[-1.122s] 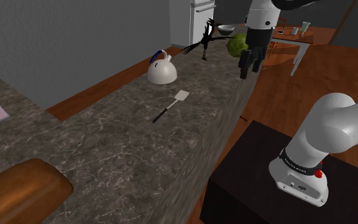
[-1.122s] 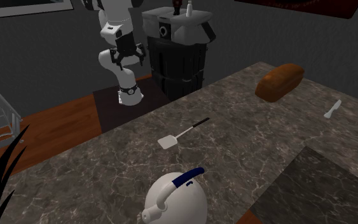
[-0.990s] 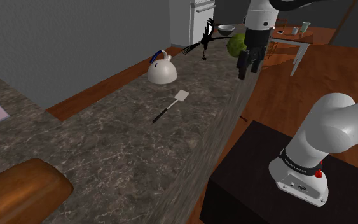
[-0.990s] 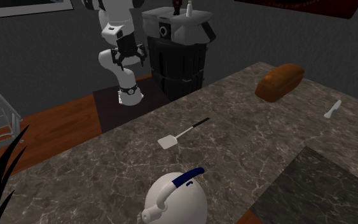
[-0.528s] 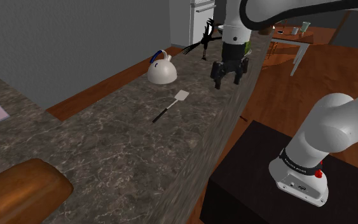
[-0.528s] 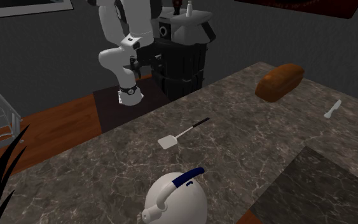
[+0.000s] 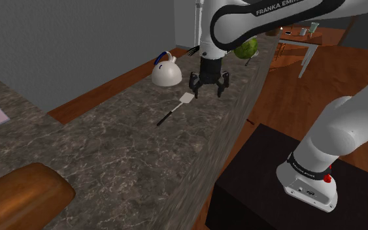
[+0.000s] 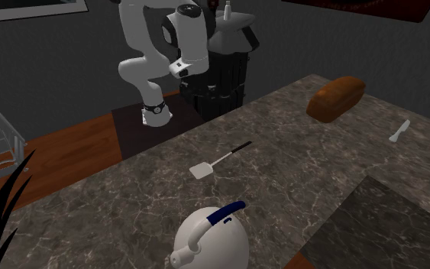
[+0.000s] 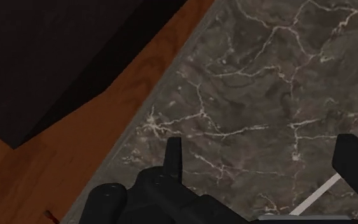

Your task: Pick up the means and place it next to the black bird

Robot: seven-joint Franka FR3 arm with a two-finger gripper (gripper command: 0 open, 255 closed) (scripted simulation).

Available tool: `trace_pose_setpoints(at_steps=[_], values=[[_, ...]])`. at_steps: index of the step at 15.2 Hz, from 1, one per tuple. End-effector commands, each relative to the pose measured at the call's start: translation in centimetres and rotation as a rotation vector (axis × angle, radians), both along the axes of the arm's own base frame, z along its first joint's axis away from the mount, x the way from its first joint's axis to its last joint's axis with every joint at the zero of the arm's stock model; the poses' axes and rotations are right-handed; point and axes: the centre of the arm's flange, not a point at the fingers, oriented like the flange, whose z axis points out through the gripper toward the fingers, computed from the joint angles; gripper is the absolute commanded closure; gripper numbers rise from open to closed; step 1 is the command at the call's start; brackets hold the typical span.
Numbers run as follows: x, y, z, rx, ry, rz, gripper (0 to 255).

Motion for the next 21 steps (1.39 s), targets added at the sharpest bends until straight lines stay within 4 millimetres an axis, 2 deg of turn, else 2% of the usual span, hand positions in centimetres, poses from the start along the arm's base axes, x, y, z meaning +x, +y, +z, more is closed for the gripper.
trace_pose_setpoints(at_steps=[1, 8, 14, 15, 21], values=[[2.0, 0.8, -1.1, -0.003, 0.001, -0.095, 0], [9.9, 2.3, -5.2, -0.015, 0.006, -0.403, 0], [16.7, 1.6, -8.7, -0.026, 0.010, -0.667, 0], [16.7, 1.6, -8.7, -0.026, 0.010, -0.668, 0], [16.7, 1.8, -11.9, -0.026, 0.010, -0.668, 0]])
